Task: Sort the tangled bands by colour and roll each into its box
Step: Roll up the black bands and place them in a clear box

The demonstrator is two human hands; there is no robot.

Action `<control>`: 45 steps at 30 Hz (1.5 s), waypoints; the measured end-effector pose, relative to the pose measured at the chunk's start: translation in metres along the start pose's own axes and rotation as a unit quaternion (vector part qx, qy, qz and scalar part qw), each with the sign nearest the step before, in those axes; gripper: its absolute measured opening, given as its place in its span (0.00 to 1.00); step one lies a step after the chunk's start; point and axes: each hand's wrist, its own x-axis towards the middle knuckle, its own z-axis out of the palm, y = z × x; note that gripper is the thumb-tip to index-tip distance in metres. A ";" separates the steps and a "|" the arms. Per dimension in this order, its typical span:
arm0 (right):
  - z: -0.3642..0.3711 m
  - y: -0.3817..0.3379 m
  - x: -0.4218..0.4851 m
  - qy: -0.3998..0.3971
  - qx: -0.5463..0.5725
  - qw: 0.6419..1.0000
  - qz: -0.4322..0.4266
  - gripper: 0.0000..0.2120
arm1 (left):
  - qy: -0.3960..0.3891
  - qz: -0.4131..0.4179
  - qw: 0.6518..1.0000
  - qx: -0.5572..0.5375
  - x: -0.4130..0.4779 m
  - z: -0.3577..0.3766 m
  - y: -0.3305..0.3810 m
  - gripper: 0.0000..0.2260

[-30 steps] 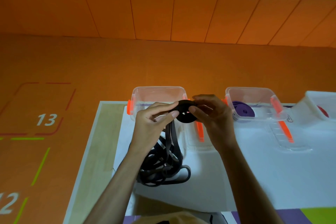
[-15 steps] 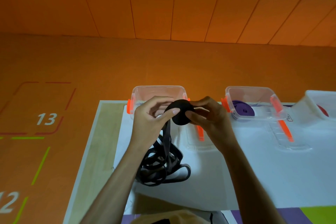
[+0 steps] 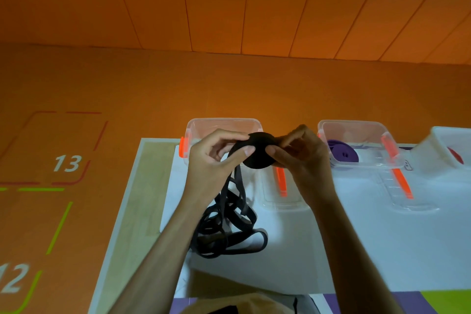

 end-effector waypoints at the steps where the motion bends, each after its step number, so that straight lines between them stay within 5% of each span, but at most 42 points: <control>1: 0.001 -0.002 0.000 0.000 0.021 1.000 -0.004 0.12 | -0.002 -0.005 1.000 -0.001 -0.001 0.000 -0.001 0.12; 11: 0.001 0.006 0.000 -0.018 -0.002 0.999 0.028 0.13 | 0.057 -0.015 0.998 -0.014 -0.003 0.000 -0.005 0.11; 17: 0.005 0.011 -0.002 0.000 0.029 0.999 0.041 0.14 | 0.009 -0.086 0.996 -0.018 -0.011 -0.011 -0.015 0.14; 25: 0.007 0.018 0.001 -0.013 -0.052 0.997 0.062 0.10 | 0.059 -0.067 0.996 0.011 -0.010 -0.004 -0.019 0.09; 32: 0.003 0.030 -0.004 -0.043 -0.028 0.996 0.067 0.17 | -0.030 -0.112 0.993 -0.002 -0.004 -0.017 -0.017 0.15; 41: 0.004 0.030 0.002 -0.019 -0.131 0.990 0.044 0.08 | -0.094 -0.119 0.980 0.127 0.004 -0.019 -0.019 0.10; 45: 0.009 0.021 0.006 -0.011 -0.106 0.994 0.005 0.10 | -0.087 -0.108 0.988 0.067 0.007 -0.022 -0.014 0.14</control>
